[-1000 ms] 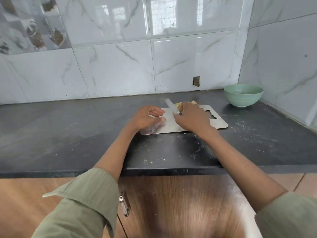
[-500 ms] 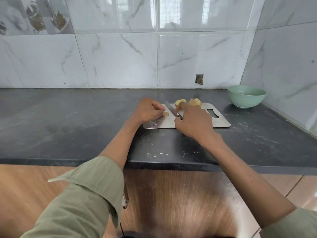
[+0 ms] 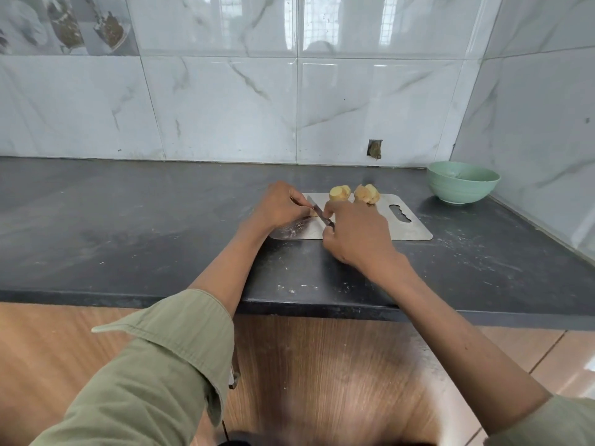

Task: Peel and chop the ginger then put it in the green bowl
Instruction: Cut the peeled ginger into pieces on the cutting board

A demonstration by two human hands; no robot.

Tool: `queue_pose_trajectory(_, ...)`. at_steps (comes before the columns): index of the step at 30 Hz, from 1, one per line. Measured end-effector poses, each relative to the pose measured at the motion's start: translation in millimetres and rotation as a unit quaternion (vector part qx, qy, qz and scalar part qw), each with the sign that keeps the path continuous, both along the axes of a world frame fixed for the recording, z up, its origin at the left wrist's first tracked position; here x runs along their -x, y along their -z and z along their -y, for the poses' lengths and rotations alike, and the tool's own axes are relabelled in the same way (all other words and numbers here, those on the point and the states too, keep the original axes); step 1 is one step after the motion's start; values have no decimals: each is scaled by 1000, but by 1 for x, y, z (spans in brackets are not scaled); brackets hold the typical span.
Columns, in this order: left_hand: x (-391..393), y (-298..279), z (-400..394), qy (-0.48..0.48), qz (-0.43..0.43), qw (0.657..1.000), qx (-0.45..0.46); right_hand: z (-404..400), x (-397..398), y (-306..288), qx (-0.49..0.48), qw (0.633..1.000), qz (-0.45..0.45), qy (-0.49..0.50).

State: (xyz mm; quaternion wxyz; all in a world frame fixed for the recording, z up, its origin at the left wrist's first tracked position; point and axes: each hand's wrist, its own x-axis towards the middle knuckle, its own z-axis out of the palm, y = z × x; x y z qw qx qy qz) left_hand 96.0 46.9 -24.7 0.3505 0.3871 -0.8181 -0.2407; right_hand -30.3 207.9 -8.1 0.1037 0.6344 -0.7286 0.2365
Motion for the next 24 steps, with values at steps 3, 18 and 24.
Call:
queue_pose_trajectory(3,0,-2,-2,8,-2,1000,0,-1,1,6,5,1000,4,-14)
queue_pose_trajectory(18,-2,1,-7,-7,-24,1000,-4,14,18,7,27,991,130,3)
queue_pose_trajectory(24,-4,0,-4,-19,-24,1000,-6,16,19,6,81,977,196,-6)
